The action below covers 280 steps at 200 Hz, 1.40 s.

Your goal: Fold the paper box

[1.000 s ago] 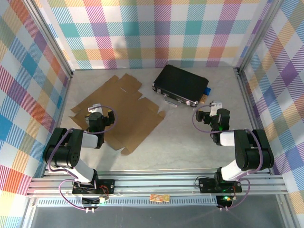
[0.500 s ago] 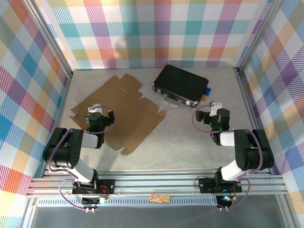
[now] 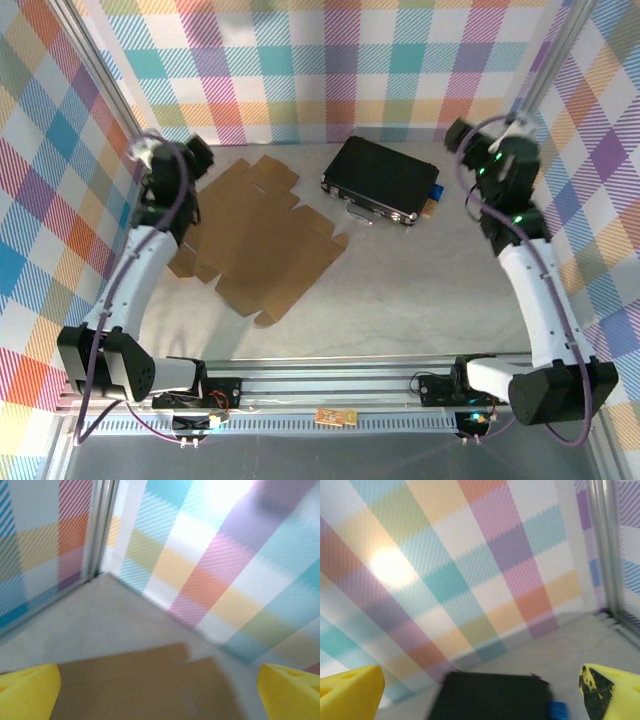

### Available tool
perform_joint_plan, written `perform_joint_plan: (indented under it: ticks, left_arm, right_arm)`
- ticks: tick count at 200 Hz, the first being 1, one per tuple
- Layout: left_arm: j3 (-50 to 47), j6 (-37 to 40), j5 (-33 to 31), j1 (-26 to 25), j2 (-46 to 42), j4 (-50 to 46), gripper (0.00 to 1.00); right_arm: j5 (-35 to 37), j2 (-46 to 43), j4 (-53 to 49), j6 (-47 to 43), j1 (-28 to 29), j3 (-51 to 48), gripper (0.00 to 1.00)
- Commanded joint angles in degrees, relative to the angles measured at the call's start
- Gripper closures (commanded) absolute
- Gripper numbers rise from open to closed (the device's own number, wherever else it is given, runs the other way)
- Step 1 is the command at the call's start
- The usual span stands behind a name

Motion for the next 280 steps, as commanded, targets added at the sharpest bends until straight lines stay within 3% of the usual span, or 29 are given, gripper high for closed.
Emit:
perform_joint_plan:
  ticks: [1, 23, 42, 53, 76, 103, 131, 172, 202, 227, 253, 280]
  left_arm:
    - [2.34, -15.84, 12.7, 3.07, 6.61, -35.31, 0.07]
    - [-3.23, -16.49, 15.28, 4.22, 6.16, -40.91, 0.12]
    - [-11.6, -14.63, 22.48, 10.77, 5.47, -38.05, 0.17]
    - [-14.95, -13.79, 28.1, 14.68, 7.27, -35.76, 0.29]
    - [-17.86, -11.97, 28.63, 17.2, 10.63, -33.95, 0.33]
    - [-22.98, -11.31, 33.79, 18.29, 10.36, -23.19, 0.32]
    - [-23.89, -11.76, 36.05, 18.29, 12.12, -21.17, 0.35]
    - [-20.87, -5.96, 29.86, 20.75, 8.0, -24.84, 0.33]
    - [-15.19, -1.52, 22.94, 25.19, 13.09, -29.4, 0.33]
    - [-15.38, -1.0, 29.52, 28.91, 16.95, -23.29, 0.34]
    - [-13.92, 1.87, 36.38, 29.13, 21.64, -17.74, 0.33]
    - [-12.91, 3.11, 38.87, 29.13, 24.98, -15.35, 0.37]
  right_arm:
    - [-11.17, 7.74, -30.17, 14.25, 2.82, 5.44, 0.17]
    - [-13.21, 9.32, -28.35, 13.53, 12.9, 3.02, 0.31]
    - [-16.78, 9.68, -24.68, 13.98, 19.64, -1.77, 0.31]
    - [-20.68, 10.38, -22.41, 15.56, 21.85, -4.45, 0.31]
    - [-24.96, 12.28, -19.17, 16.65, 25.51, -7.72, 0.31]
    - [-31.98, 17.32, -17.59, 16.61, 26.38, -7.35, 0.31]
    - [-36.11, 25.79, -18.28, 17.32, 28.19, -3.67, 0.32]
    - [-38.04, 36.3, -15.5, 20.9, 31.45, 3.35, 0.34]
    - [-39.13, 44.17, -14.55, 22.94, 32.35, 10.23, 0.36]
    - [-38.97, 49.06, -15.2, 23.64, 32.39, 14.14, 0.37]
    - [-39.53, 52.46, -15.2, 24.25, 32.4, 15.86, 0.37]
    - [-39.65, 54.45, -14.75, 24.81, 32.49, 15.48, 0.38]
